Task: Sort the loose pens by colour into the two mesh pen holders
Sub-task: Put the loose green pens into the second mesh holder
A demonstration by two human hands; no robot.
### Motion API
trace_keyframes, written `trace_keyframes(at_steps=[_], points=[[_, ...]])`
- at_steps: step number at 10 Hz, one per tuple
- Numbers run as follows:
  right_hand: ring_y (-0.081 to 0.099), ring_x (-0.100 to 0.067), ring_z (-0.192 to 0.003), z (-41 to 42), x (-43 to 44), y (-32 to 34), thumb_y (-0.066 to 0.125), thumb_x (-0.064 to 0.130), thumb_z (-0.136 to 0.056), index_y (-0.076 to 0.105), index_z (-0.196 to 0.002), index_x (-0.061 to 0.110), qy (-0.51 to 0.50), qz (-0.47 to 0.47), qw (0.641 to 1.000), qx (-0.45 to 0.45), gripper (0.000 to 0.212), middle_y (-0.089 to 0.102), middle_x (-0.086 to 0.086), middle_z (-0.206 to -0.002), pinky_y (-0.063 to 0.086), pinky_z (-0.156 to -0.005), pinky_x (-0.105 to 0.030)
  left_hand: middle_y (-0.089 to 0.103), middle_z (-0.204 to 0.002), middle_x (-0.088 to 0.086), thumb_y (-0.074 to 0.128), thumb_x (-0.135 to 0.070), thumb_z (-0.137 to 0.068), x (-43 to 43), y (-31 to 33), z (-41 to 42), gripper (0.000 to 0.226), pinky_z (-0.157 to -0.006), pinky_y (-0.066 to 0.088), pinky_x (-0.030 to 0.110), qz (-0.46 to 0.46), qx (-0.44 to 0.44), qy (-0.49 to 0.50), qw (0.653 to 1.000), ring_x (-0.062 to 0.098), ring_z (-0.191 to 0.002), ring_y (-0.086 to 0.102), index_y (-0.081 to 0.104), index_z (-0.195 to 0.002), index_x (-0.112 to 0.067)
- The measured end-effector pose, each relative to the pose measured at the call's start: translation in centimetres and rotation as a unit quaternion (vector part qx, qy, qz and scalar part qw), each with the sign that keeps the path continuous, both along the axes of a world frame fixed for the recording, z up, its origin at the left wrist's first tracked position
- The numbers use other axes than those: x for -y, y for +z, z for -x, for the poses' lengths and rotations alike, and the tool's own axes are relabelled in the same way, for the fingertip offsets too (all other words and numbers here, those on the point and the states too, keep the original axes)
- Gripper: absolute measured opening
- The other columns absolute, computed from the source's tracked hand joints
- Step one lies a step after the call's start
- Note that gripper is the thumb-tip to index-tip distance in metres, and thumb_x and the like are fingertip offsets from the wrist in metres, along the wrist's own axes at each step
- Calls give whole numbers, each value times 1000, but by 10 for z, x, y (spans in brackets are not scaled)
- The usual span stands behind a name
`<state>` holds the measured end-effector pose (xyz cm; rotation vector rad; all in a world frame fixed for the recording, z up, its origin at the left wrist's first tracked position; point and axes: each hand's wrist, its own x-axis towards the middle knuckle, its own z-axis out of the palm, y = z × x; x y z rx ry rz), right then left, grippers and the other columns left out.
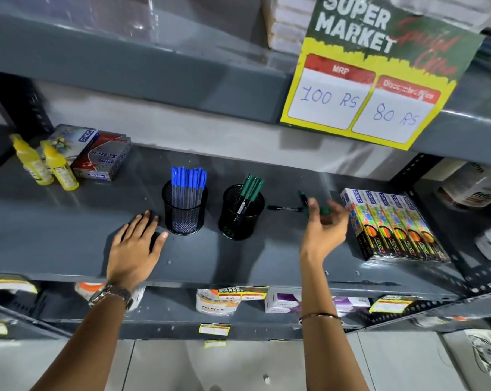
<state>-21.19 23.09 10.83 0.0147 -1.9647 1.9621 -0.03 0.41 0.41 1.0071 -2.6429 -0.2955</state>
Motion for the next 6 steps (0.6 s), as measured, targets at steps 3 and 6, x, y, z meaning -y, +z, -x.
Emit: trace_keyframes(at_steps=[3,6], points=[[50,0,-52,5,44,59,82,25,-69,39,-75,31,126,-45,986,-96,43,55,4,-63,44,-59,-12,43,-143,10,17,-53,-92,0,1,-1,67,-108,20,39,0,1,1,1000,25,-133,35,47,-134,-10],[56,-22,-65,2,67,3,68,31,-84,43,-85,15,190,-275,942,-22,30,59,-5,-74,42,-57,-29,46,-141,11,22,-50,-91,1,1,0,64,-108,22,39,-5,1,4,1000,26,-132,38,50,-132,-10]])
